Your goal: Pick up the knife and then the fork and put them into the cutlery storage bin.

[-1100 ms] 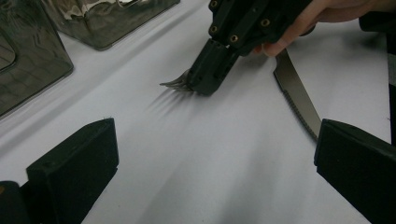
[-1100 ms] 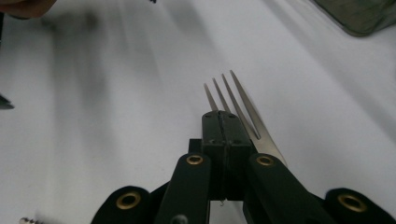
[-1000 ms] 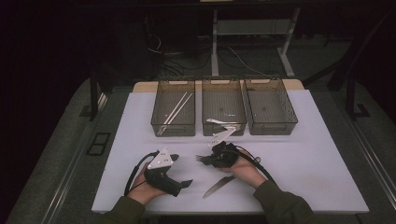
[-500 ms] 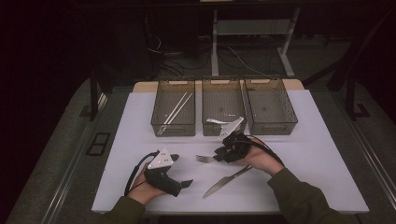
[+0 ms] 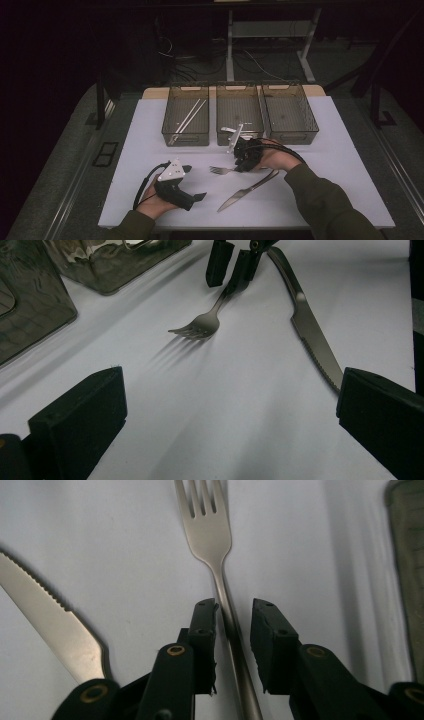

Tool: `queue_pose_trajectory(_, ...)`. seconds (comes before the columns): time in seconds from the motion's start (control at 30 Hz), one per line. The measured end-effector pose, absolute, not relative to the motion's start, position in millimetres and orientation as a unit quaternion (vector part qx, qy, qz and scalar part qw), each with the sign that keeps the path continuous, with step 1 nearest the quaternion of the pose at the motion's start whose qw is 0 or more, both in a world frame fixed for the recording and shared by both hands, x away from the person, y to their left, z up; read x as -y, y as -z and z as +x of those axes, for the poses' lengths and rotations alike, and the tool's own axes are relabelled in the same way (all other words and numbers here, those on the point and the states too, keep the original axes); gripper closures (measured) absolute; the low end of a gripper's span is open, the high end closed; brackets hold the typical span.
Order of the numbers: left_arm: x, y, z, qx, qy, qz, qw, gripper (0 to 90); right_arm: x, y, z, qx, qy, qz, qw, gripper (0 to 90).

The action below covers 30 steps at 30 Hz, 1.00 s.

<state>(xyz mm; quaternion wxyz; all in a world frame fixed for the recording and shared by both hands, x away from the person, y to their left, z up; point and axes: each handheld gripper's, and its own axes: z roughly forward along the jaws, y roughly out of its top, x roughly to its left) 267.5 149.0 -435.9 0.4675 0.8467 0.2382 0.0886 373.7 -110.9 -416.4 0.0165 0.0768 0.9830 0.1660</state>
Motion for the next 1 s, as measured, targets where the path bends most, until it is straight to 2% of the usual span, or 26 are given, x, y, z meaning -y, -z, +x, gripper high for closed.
queue_pose_trajectory(0.53, -148, 436, 267, -0.237, -0.088, 0.848, 0.465, 0.0, 95, 419, 370, -0.994, -0.102, 0.025, 0.024, 84.3)
queue_pose_trajectory(1.0, -149, 436, 267, -0.238, -0.088, 0.847, 0.467, 0.0, 104, 415, 370, -0.990, -0.136, 0.033, 0.030, 85.1)
